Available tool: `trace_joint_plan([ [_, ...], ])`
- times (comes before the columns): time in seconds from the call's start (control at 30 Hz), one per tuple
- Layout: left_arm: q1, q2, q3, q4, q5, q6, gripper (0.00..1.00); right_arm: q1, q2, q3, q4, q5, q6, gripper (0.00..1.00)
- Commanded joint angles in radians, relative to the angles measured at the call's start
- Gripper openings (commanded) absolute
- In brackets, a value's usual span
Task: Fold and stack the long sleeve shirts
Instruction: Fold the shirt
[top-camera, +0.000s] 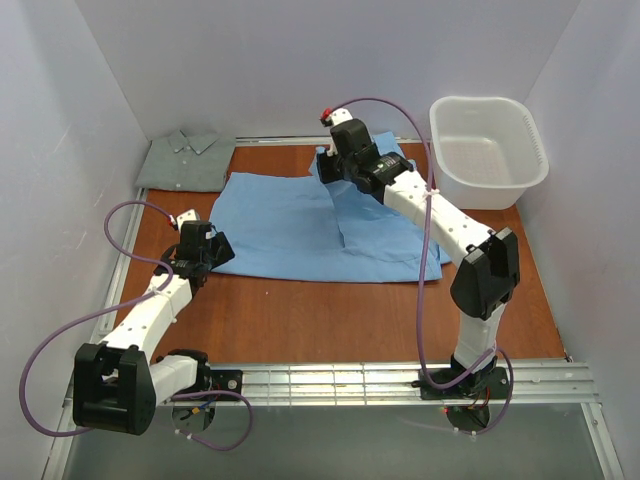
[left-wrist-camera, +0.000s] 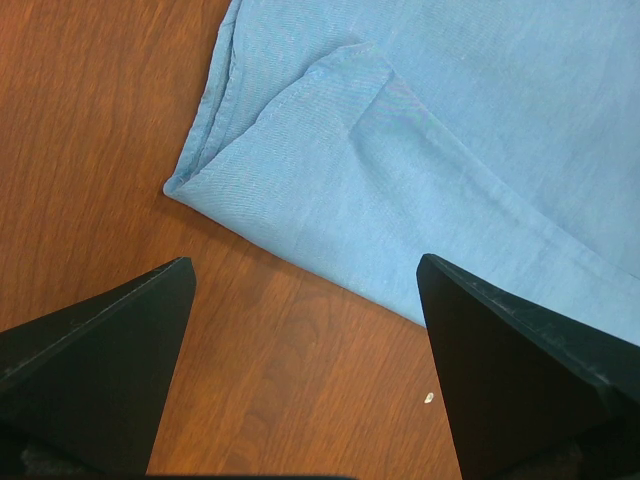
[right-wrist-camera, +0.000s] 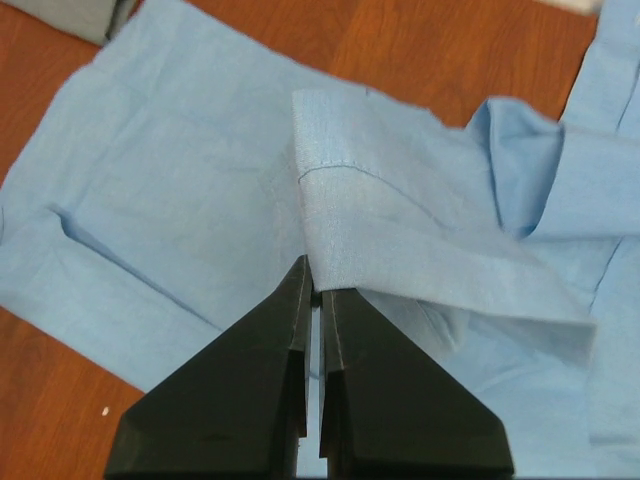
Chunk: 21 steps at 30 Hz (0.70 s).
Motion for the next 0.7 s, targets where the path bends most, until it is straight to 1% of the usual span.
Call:
trace_joint_plan([
  [0.0,-0.002,0.007,0.006,0.009,-0.009,0.010,0.85,0.001,-0.064,-0.100,0.085,-0.035,0.152,0.01],
  [0.03,-0.002,0.011,0.008,0.007,-0.008,0.010,0.85,0.004,-0.075,-0.132,0.096,-0.051,0.193,0.01],
  [0.07,-0.002,0.014,0.009,0.006,-0.009,0.010,0.85,0.006,-0.098,-0.173,0.143,-0.095,0.233,0.01],
  [0.1,-0.002,0.015,0.009,0.006,-0.009,0.009,0.85,0.012,-0.112,-0.250,0.174,-0.114,0.309,0.01],
  [0.17,-0.002,0.012,0.009,0.004,-0.009,0.007,0.85,0.024,-0.150,-0.336,0.288,-0.152,0.380,0.01],
  [0.2,-0.002,0.011,0.008,0.004,-0.009,0.007,0.84,0.033,-0.159,-0.408,0.333,-0.161,0.449,0.01],
  [0.27,-0.002,0.008,0.006,0.006,-0.009,0.006,0.84,0.043,-0.176,-0.462,0.417,-0.196,0.517,0.01],
  [0.3,-0.002,0.006,0.006,0.006,-0.008,0.006,0.84,0.055,-0.175,-0.482,0.488,-0.233,0.566,0.01],
  [0.33,-0.002,0.006,0.008,0.006,-0.006,0.004,0.84,0.061,-0.170,-0.487,0.497,-0.241,0.585,0.01],
  [0.47,-0.002,0.001,0.008,0.006,-0.006,0.004,0.84,0.107,-0.147,-0.484,0.626,-0.238,0.657,0.01],
  [0.53,-0.002,-0.002,0.006,0.006,-0.007,0.004,0.84,0.131,-0.133,-0.464,0.657,-0.238,0.715,0.01],
  [0.67,-0.002,-0.011,0.005,0.006,-0.012,0.004,0.84,0.199,-0.087,-0.457,0.717,-0.240,0.769,0.01],
])
